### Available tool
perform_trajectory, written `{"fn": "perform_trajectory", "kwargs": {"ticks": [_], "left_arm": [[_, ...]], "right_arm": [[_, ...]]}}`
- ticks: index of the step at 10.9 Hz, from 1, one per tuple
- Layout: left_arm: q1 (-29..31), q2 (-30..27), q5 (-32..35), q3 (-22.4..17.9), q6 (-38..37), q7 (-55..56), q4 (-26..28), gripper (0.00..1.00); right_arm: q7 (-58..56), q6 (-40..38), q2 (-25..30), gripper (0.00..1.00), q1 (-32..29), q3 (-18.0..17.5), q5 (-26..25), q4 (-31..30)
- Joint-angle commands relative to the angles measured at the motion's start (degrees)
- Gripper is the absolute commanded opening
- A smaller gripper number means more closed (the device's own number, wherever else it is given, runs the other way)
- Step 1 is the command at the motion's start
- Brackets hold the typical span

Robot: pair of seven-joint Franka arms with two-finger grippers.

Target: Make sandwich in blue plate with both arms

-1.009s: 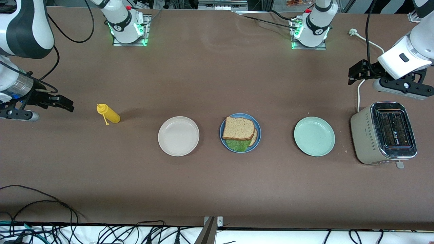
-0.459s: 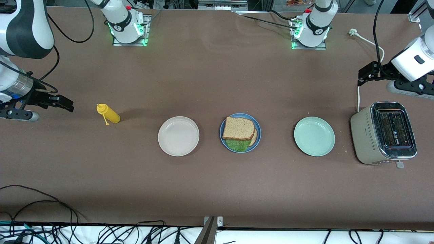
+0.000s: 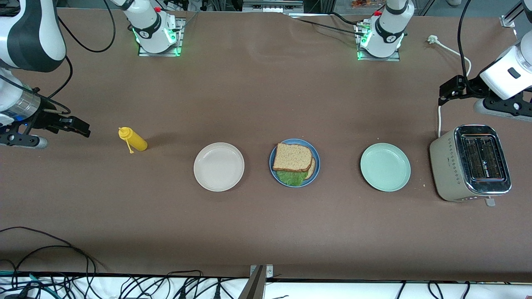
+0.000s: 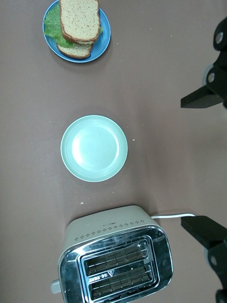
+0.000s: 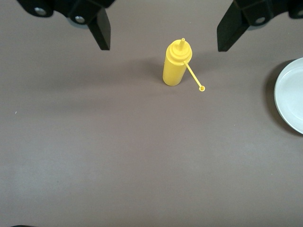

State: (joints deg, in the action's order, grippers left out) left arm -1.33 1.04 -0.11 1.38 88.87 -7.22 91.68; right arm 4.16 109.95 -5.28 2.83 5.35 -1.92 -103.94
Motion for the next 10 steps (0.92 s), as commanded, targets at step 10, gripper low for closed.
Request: {"fn": "perform_trajectory", "kwargs": {"ticks": [10], "left_arm": [[0.10, -0.69, 0.99, 0.21, -0.28, -0.25, 0.16, 1.00]], "right_arm": [[-4.87, -1.05, -0.17, 1.00, -0.20, -0.25, 0.42, 2.08]]}}
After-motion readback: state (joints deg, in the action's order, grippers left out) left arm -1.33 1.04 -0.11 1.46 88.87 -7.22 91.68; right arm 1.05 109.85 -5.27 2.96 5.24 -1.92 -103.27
